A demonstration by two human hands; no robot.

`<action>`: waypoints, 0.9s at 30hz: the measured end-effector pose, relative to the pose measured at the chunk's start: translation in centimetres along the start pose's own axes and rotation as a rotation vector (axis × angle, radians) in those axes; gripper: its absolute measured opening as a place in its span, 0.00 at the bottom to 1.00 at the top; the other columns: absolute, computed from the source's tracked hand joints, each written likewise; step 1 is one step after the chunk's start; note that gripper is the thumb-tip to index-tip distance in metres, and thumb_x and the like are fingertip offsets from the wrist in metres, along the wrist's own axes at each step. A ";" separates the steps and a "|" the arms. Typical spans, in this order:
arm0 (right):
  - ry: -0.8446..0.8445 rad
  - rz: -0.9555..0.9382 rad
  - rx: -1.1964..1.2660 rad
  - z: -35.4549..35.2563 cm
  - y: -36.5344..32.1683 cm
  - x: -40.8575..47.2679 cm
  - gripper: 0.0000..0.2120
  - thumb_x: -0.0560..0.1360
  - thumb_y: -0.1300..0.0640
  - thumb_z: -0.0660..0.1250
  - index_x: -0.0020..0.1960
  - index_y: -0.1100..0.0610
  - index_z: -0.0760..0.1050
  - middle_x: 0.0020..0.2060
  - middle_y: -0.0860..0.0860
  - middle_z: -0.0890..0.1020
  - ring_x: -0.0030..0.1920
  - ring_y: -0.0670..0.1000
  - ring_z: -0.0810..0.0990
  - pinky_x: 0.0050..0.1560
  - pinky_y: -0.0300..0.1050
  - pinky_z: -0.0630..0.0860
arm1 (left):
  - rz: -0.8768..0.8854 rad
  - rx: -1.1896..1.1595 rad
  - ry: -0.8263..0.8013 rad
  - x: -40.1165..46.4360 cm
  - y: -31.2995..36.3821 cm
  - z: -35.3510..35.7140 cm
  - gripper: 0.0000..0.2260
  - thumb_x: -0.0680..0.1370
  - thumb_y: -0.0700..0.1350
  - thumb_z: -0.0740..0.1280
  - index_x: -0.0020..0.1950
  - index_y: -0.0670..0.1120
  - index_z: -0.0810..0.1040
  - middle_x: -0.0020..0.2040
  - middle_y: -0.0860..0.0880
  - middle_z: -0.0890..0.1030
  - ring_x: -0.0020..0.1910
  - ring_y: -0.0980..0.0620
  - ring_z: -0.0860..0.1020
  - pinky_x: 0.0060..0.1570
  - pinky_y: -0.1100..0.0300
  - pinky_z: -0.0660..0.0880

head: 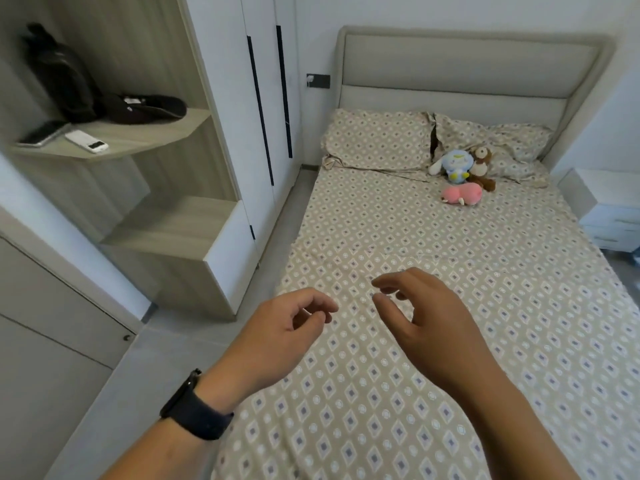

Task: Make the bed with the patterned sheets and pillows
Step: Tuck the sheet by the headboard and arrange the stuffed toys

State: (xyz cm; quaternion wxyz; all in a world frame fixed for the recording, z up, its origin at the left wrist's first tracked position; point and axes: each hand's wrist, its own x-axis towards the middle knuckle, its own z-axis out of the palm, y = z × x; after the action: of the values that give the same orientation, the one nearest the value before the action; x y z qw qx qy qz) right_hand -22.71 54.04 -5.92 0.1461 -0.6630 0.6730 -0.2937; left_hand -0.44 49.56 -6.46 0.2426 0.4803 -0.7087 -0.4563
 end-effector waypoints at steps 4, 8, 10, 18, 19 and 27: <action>0.015 0.086 0.017 4.8 -6.9 0.4 0.13 0.80 0.41 0.62 0.62 0.40 0.77 0.52 0.32 0.77 0.57 0.35 0.73 0.54 0.29 0.68 | -0.039 0.009 -0.132 0.5 -4.1 -7.4 0.12 0.81 0.43 0.66 0.51 0.61 0.83 0.47 0.55 0.84 0.46 0.47 0.82 0.52 0.42 0.79; 0.011 0.137 -0.032 6.3 -9.9 1.8 0.13 0.80 0.41 0.61 0.62 0.41 0.78 0.51 0.32 0.77 0.56 0.36 0.73 0.53 0.29 0.68 | 0.057 0.096 -0.241 2.9 -3.7 -11.6 0.10 0.82 0.45 0.65 0.53 0.60 0.82 0.47 0.57 0.84 0.46 0.48 0.82 0.50 0.45 0.79; 0.024 0.123 -0.061 7.2 -11.3 3.5 0.13 0.80 0.43 0.63 0.61 0.43 0.78 0.51 0.34 0.78 0.55 0.37 0.74 0.54 0.35 0.72 | 0.108 0.066 -0.212 3.9 -3.9 -13.7 0.09 0.82 0.44 0.65 0.53 0.58 0.82 0.47 0.59 0.84 0.45 0.48 0.82 0.50 0.46 0.79; 0.028 0.048 -0.081 11.2 -16.5 8.1 0.11 0.81 0.43 0.63 0.61 0.42 0.78 0.53 0.36 0.78 0.55 0.39 0.74 0.54 0.40 0.74 | 0.061 0.001 -0.151 4.8 -9.5 -19.7 0.10 0.81 0.43 0.66 0.51 0.59 0.82 0.46 0.60 0.83 0.44 0.58 0.81 0.47 0.61 0.77; 0.035 0.057 -0.072 12.0 -17.3 8.7 0.12 0.81 0.43 0.63 0.61 0.42 0.78 0.52 0.36 0.78 0.55 0.38 0.74 0.54 0.39 0.74 | 0.058 0.020 -0.161 5.5 -10.4 -20.9 0.10 0.81 0.44 0.66 0.51 0.59 0.82 0.46 0.60 0.83 0.42 0.59 0.81 0.44 0.63 0.76; 0.127 0.161 -0.095 20.7 -24.1 16.6 0.12 0.80 0.42 0.62 0.61 0.42 0.78 0.52 0.36 0.79 0.55 0.39 0.75 0.54 0.39 0.74 | 0.092 0.046 -0.277 11.6 -16.9 -31.4 0.10 0.82 0.45 0.66 0.51 0.61 0.82 0.45 0.56 0.83 0.42 0.50 0.81 0.40 0.57 0.80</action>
State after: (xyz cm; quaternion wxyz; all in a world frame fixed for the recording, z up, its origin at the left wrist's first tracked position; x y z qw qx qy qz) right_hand 7.51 34.84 -4.76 0.0946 -0.5932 0.7450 -0.2900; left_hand 27.01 24.07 -7.79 0.1522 0.3852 -0.7668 -0.4903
